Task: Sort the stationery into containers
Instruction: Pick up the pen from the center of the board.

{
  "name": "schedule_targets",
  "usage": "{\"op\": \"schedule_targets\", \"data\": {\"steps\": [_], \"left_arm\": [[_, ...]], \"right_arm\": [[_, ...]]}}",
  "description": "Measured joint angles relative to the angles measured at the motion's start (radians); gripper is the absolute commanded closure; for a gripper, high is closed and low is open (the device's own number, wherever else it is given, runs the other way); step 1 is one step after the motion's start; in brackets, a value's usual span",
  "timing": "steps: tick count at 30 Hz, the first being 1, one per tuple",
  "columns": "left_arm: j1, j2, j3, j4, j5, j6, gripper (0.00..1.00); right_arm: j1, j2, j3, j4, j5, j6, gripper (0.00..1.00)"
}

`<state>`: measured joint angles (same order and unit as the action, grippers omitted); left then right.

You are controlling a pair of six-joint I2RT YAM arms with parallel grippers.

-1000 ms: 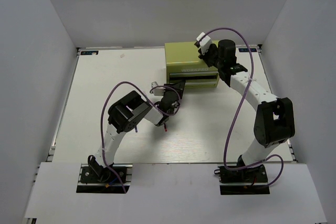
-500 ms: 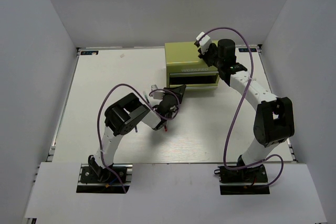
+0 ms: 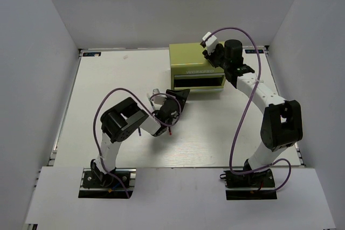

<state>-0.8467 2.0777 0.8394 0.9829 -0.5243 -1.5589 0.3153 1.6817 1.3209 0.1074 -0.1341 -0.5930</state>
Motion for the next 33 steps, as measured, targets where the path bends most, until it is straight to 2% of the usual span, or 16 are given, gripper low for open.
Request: {"op": "schedule_targets", "data": {"steps": [6,9,12,16,18,20,22,23,27,33], "left_arm": [[0.0,-0.119,-0.061,-0.003,0.084,0.059,0.26],[-0.003,-0.196,-0.082,-0.011,0.175,0.105,0.26],[-0.005,-0.29,-0.144,-0.01,0.29,0.138,0.29],[0.001,-0.493,-0.378,-0.023,0.384,0.165,0.28],[0.004,-0.636,-0.481,-0.111,0.389,0.198,0.26],[0.007,-0.776,-0.51,-0.229,0.387,0.252,0.2],[0.007,-0.914,-0.497,-0.352,0.375,0.323,0.1],[0.007,-0.968,-0.482,-0.411,0.361,0.352,0.02],[0.008,-1.147,-0.397,-0.715,0.247,0.426,0.0],[0.016,-1.255,-0.306,-1.14,0.081,0.477,0.0]], "right_arm": [[0.0,-0.017,-0.003,-0.022,-0.006,0.005,0.57],[0.0,-0.041,-0.012,-0.045,-0.015,0.006,0.44],[-0.001,-0.093,-0.045,-0.063,-0.04,-0.008,0.1],[-0.002,-0.224,-0.185,-0.106,-0.091,-0.023,0.1],[-0.002,-0.287,-0.269,-0.115,-0.132,-0.024,0.1],[-0.005,-0.33,-0.306,-0.162,-0.19,-0.024,0.1],[-0.006,-0.357,-0.307,-0.214,-0.269,-0.037,0.26],[-0.006,-0.369,-0.307,-0.24,-0.317,-0.048,0.42],[0.026,-0.386,-0.303,-0.351,-0.458,-0.067,0.63],[0.177,-0.376,-0.305,-0.473,-0.509,-0.034,0.64]]}}
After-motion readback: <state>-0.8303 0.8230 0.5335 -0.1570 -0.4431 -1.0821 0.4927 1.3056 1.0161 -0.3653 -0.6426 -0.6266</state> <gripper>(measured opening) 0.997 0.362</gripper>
